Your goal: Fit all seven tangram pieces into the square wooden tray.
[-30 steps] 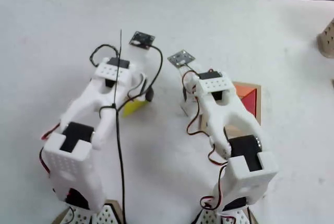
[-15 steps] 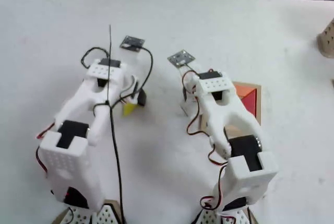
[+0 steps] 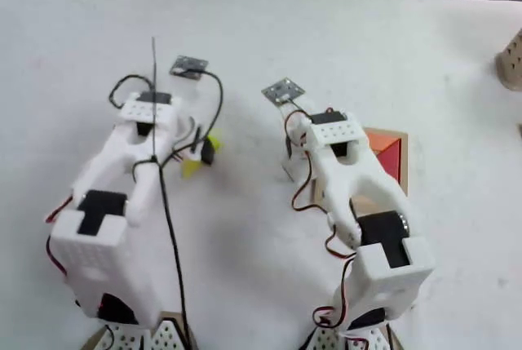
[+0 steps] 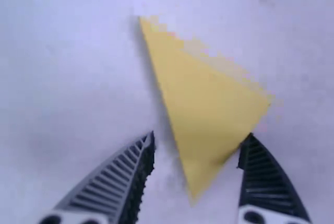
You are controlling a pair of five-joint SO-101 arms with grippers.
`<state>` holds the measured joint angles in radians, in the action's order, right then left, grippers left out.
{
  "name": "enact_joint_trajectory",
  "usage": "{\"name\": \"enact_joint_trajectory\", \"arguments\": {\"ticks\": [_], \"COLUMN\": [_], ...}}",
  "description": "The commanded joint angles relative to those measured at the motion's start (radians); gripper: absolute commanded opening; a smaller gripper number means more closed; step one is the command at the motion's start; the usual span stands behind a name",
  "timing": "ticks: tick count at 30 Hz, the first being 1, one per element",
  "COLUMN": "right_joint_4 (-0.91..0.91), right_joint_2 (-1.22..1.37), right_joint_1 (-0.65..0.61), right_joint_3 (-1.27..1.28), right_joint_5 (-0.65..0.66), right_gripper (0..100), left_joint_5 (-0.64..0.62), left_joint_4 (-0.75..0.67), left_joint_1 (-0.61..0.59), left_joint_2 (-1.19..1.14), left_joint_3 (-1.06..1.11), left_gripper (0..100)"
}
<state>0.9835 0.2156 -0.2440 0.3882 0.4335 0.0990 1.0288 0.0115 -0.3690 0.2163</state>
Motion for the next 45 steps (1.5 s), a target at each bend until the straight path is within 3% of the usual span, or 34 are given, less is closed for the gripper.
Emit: {"name": "enact_joint_trajectory", "arguments": {"ticks": [1,9,12,16,23,30,35,45], "right_joint_4": [-0.004,0.044,0.125,0.147,-0.019,-0.219,-0.351,-0.185], "right_joint_2": [-0.035,-0.047,-0.045,-0.036,-0.033,0.058,0.176,0.383], "right_joint_1": [-0.002,-0.045,-0.094,-0.209,-0.381,-0.421,-0.453,-0.489], "right_joint_3": [0.002,-0.071,-0.169,-0.256,-0.284,-0.288,-0.327,-0.609], "right_joint_5": [0.003,-0.218,-0.35,-0.486,-0.729,-0.937,-0.967,-0.974], "right_gripper": [6.6,6.7,6.7,8.3,25.2,31.1,32.3,32.3], "left_joint_5": [0.003,-0.002,-0.08,-0.242,-0.503,-0.554,-0.6,-0.605], "left_joint_4": [-0.087,-0.269,-0.279,-0.308,-0.499,-0.565,-0.583,-0.585], "left_joint_1": [-0.062,-0.058,-0.082,-0.208,-0.384,-0.432,-0.463,-0.463], "left_joint_2": [0.171,0.512,0.598,0.639,0.588,0.555,0.555,0.553], "left_joint_3": [0.127,0.456,0.497,0.502,0.5,0.499,0.499,0.497], "left_gripper": [27,27,27,27,27,27,27,27]}}
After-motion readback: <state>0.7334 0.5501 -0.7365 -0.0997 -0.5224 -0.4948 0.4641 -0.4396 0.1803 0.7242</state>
